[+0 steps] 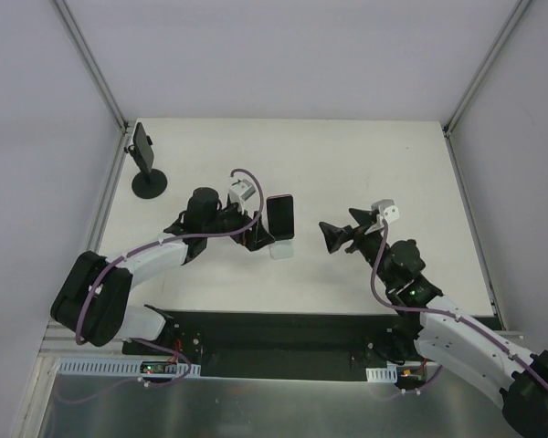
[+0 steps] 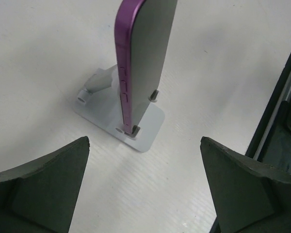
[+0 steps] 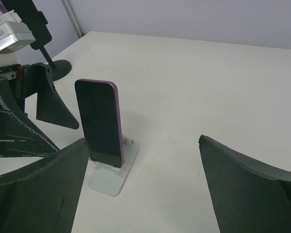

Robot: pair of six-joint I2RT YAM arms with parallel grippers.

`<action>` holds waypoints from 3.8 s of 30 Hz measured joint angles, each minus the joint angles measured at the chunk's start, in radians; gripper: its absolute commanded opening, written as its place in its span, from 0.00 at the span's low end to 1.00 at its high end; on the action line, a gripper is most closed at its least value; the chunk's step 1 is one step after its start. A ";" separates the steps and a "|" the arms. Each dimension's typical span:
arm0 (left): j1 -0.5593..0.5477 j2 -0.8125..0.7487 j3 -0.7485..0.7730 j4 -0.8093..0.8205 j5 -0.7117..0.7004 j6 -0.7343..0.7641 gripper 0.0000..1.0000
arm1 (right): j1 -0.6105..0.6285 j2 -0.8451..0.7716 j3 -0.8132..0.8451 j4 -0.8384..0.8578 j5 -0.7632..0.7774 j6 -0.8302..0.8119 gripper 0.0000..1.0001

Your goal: Place the phone on the phone stand

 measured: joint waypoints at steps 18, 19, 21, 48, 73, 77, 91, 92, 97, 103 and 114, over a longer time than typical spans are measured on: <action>0.000 0.276 0.176 0.082 0.127 0.117 0.60 | -0.078 -0.064 -0.038 0.000 -0.064 0.017 0.97; 0.000 0.285 0.181 0.084 0.130 0.118 0.57 | -0.081 -0.064 -0.038 0.000 -0.068 0.017 0.96; 0.000 0.303 0.187 0.089 0.133 0.117 0.50 | -0.084 -0.063 -0.038 0.000 -0.074 0.018 0.97; 0.047 -0.047 -0.151 0.204 -0.178 0.041 0.00 | -0.112 -0.031 -0.038 0.016 -0.127 0.043 0.97; 0.752 -0.486 -0.298 0.107 -0.319 -0.111 0.09 | -0.159 -0.018 -0.066 0.061 -0.176 0.067 0.97; 0.752 -0.456 -0.222 -0.051 -0.306 -0.194 0.58 | -0.163 -0.013 -0.066 0.066 -0.186 0.070 0.97; 0.752 -0.327 0.013 -0.826 -0.688 -0.615 0.80 | -0.166 0.027 -0.066 0.076 -0.209 0.084 0.97; 0.752 -0.317 0.026 -0.850 -0.705 -0.628 0.79 | -0.166 0.027 -0.066 0.076 -0.209 0.085 0.97; 0.752 -0.258 0.080 -0.921 -0.740 -0.710 0.69 | -0.166 0.027 -0.066 0.076 -0.209 0.085 0.97; 0.752 -0.230 0.160 -1.006 -0.740 -0.791 0.69 | -0.168 0.027 -0.066 0.076 -0.209 0.084 0.96; 0.750 -0.045 0.307 -1.125 -0.708 -0.935 0.68 | -0.173 0.033 -0.066 0.076 -0.209 0.084 0.97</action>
